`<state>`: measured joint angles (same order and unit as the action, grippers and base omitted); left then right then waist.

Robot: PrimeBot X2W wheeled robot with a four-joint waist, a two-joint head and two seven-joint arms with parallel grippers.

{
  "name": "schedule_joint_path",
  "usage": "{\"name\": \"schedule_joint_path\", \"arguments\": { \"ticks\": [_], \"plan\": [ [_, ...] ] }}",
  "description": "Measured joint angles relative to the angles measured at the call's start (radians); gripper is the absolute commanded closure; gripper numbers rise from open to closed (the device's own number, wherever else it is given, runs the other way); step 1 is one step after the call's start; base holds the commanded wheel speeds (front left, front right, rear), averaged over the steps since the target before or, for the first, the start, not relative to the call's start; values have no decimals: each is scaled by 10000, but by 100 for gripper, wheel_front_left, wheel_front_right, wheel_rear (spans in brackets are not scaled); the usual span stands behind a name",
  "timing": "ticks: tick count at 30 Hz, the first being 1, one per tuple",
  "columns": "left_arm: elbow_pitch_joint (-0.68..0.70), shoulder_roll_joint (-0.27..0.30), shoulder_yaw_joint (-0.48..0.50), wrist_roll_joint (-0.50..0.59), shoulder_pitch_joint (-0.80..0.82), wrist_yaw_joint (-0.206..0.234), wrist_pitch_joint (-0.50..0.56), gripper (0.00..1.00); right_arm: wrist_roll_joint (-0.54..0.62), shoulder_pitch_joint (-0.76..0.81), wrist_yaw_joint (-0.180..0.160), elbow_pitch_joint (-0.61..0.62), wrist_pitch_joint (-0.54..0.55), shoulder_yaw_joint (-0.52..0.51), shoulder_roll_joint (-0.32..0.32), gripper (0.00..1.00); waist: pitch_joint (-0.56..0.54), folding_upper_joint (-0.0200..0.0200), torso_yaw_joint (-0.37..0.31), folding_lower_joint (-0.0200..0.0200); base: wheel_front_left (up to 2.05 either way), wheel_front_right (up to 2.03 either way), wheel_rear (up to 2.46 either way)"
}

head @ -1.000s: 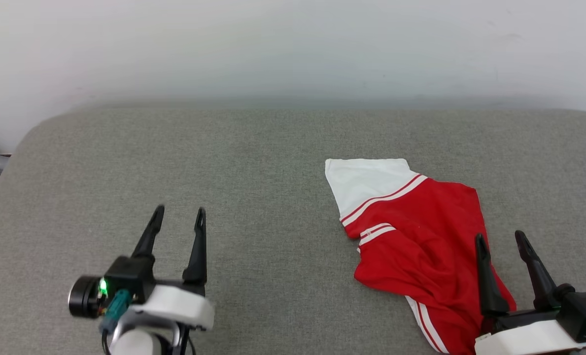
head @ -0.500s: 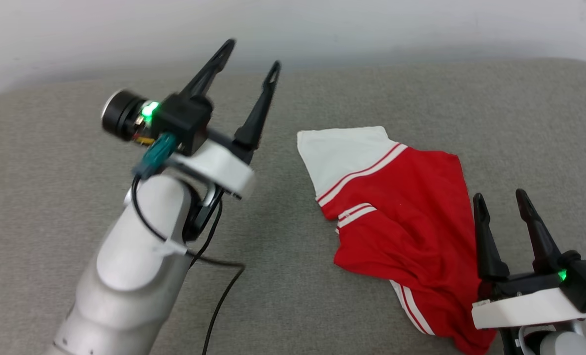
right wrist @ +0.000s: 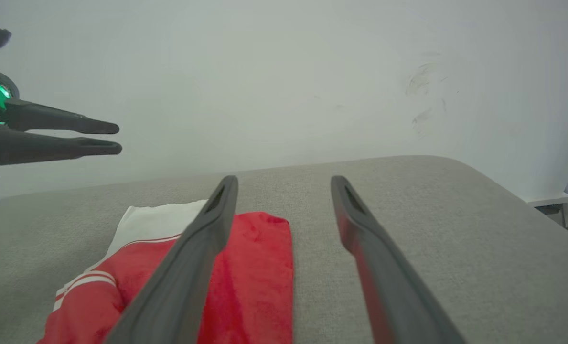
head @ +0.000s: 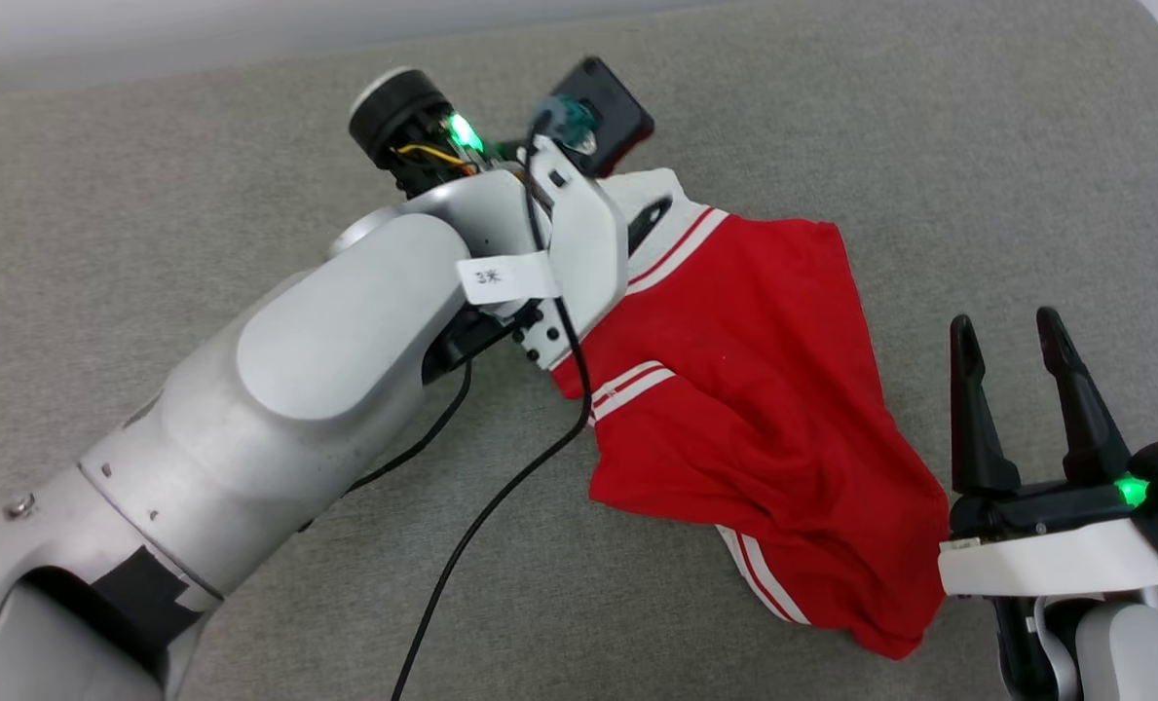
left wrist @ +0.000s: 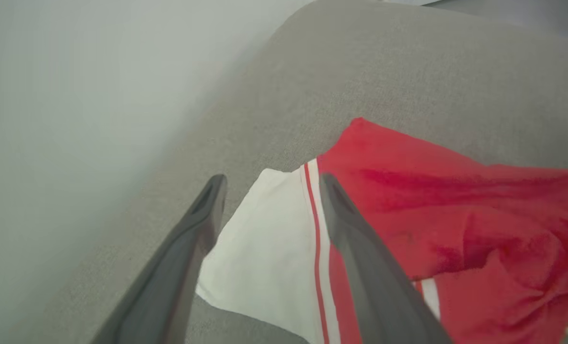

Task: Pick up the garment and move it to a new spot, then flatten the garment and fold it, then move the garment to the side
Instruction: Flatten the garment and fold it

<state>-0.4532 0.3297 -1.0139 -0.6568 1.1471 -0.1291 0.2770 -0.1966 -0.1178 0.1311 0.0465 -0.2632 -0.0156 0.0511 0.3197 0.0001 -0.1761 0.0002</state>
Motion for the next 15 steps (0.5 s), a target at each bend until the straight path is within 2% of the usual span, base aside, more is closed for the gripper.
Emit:
{"name": "schedule_joint_path", "arguments": {
  "ticks": [4,7,10,11,15],
  "plan": [
    [-52,387,-1565,-894,734,0,1676,0,-125,-216,0,13,0,58,2,0,332,-1,-206,0,0,0,0],
    [-44,602,-2291,-1519,1050,0,2583,0,-188,-313,0,17,-2,113,2,0,558,0,-354,0,0,0,0],
    [104,775,-2579,-1810,1243,0,3544,0,-247,-430,0,21,0,136,2,0,762,0,-505,0,0,0,0],
    [307,974,-2656,-1795,1205,0,4431,0,-326,-508,0,19,0,155,2,0,948,0,-651,0,0,0,0],
    [934,1290,-2623,-1384,623,10,5724,0,-414,-621,0,29,0,182,2,0,1181,-1,-836,-1,0,0,0]
  ]
}}
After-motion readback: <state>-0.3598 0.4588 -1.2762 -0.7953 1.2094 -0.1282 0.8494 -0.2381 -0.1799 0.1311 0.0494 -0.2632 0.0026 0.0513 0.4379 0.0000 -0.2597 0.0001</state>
